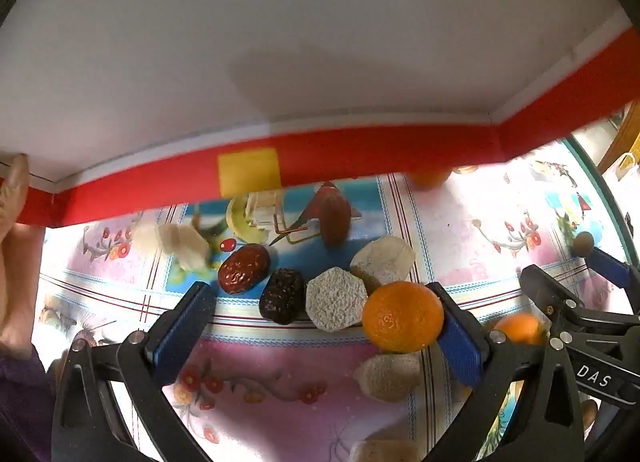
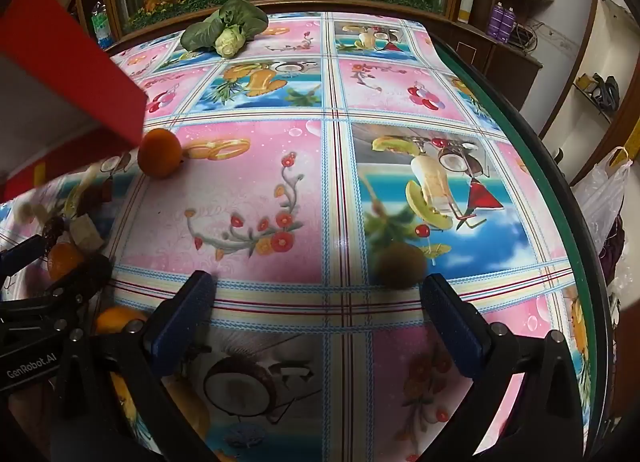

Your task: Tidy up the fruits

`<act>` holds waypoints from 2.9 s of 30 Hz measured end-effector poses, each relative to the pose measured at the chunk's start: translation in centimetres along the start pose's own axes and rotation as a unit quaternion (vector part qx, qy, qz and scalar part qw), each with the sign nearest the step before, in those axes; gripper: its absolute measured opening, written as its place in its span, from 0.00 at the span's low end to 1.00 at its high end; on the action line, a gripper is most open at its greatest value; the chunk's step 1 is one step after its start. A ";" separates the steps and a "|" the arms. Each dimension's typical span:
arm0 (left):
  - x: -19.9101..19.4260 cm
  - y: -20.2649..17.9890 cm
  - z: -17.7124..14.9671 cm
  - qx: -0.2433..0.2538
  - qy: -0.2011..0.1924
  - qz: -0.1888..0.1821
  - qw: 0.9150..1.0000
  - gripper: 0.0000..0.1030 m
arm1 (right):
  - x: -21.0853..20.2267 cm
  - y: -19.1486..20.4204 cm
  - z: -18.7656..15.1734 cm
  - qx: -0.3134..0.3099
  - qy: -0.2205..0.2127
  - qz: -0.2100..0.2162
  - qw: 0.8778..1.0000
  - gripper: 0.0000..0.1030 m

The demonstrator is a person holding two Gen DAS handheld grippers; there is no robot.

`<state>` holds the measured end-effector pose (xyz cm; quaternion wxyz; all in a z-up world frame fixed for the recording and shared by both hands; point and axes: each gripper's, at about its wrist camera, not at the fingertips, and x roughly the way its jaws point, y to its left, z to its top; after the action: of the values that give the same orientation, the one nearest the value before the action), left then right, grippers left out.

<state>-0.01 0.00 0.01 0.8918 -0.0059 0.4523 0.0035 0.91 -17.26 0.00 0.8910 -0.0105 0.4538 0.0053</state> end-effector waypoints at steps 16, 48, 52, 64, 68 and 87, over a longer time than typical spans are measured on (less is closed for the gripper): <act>0.2 0.2 0.0 0.000 0.000 0.000 1.000 0.99 | 0.0 -0.1 0.0 0.002 0.000 0.002 1.000 1.00; 0.2 0.2 0.0 0.000 0.001 0.000 1.000 1.00 | 0.0 -0.1 0.0 0.003 0.001 0.004 1.000 1.00; 0.2 0.2 0.0 0.000 0.001 0.000 1.000 0.99 | 0.0 -0.1 0.0 0.003 0.001 0.004 1.000 1.00; -5.1 0.5 -1.3 0.015 -0.061 0.073 0.995 0.99 | -4.4 -0.2 0.1 0.008 -0.071 0.068 0.995 1.00; -8.3 0.9 -1.8 0.014 -0.101 0.075 0.992 0.99 | -8.6 0.1 -0.5 0.006 -0.134 0.087 0.987 1.00; -12.3 2.8 -3.0 -0.003 -0.151 0.069 0.986 0.99 | -12.1 2.4 -2.7 -0.051 -0.135 0.108 0.984 0.87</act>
<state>-9.75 2.75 8.16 0.9475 0.0234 0.3117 0.0674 -8.47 -14.98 8.16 0.9365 -0.0059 0.3271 0.1264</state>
